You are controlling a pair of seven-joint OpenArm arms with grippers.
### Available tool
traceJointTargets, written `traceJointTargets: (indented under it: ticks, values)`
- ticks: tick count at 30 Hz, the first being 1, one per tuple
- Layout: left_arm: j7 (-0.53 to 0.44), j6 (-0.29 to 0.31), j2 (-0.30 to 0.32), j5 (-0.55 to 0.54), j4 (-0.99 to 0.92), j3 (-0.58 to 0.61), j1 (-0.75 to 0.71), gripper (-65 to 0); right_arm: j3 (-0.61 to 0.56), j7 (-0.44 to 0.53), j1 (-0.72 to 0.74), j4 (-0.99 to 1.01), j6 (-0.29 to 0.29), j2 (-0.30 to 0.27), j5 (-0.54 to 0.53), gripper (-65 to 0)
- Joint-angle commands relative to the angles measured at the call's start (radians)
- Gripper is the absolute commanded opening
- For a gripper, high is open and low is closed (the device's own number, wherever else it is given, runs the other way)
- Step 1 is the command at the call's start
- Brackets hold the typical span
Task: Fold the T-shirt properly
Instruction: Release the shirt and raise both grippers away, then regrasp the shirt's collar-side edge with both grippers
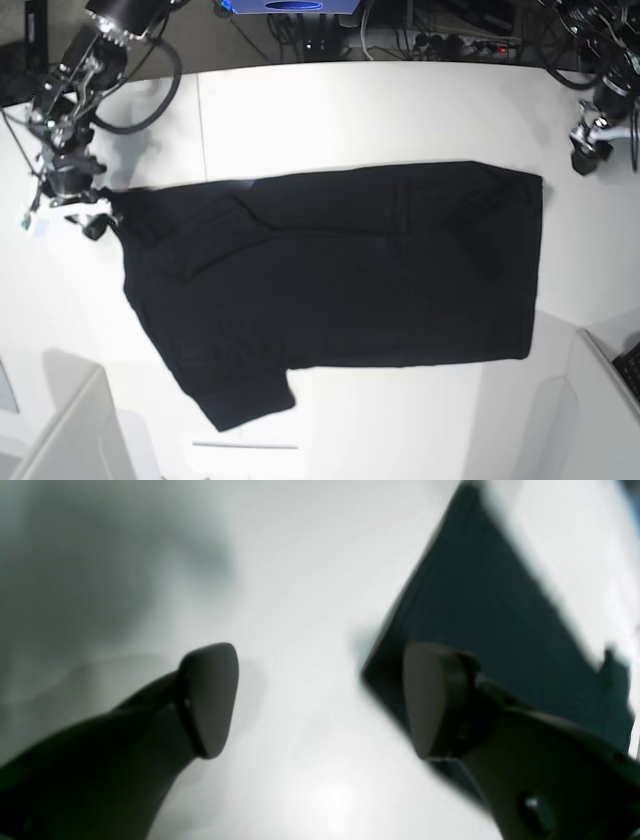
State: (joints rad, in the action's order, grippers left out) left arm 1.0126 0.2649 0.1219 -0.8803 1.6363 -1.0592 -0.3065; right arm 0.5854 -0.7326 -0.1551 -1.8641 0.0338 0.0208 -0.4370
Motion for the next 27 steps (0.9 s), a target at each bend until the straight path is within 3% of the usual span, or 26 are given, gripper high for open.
traceJointTargets:
  ticks: [1, 6, 12, 14, 19, 22, 23, 25, 27]
  values:
    - [-0.033, 0.018, 0.025, -0.021, 0.022, -0.006, -0.024, -16.1, 0.000, 0.026, -0.002, -0.027, 0.004, 0.009, -0.013, -34.8]
    - [-0.120, 0.089, 0.014, -0.021, -0.005, 0.007, -0.105, -16.3, 0.000, 0.028, -0.065, -0.009, 0.004, 0.087, -0.013, -26.4]
    - [-0.157, 0.099, 0.005, 0.066, -0.018, 0.083, -0.118, -16.3, 0.106, 0.025, -0.041, 0.120, 0.002, 0.110, -0.023, -32.4]
    - [-0.157, 0.099, -0.020, 0.077, -0.017, 0.076, -0.113, -16.3, 0.144, 0.020, -0.039, 0.157, 0.004, 0.107, -0.075, -34.2]
    - [-0.157, 0.099, -0.032, 0.079, 0.058, 0.084, -0.115, -16.3, 0.180, 0.020, -0.079, 0.157, 0.005, 0.104, -0.168, -34.4]
    - [-0.151, 0.093, -0.028, 0.079, 0.074, 0.159, -0.110, -17.6, 0.181, 0.020, -0.085, 0.151, 0.004, 0.104, -0.174, -34.5]
    - [-0.151, 0.093, -0.028, 0.077, 0.077, 0.191, -0.099, -21.2, 0.181, 0.020, -0.085, 0.151, 0.005, 0.104, -0.174, -34.7]
    - [-0.150, 0.092, -0.028, 0.077, 0.077, 0.254, -0.086, -34.6, 0.178, 0.020, -0.085, 0.151, 0.007, 0.104, -0.174, -38.9]
    - [-0.150, 0.090, -0.028, 0.079, 0.071, 0.322, -0.066, -51.0, 0.178, 0.018, -0.085, 0.151, 0.008, 0.104, -0.174, -51.9]
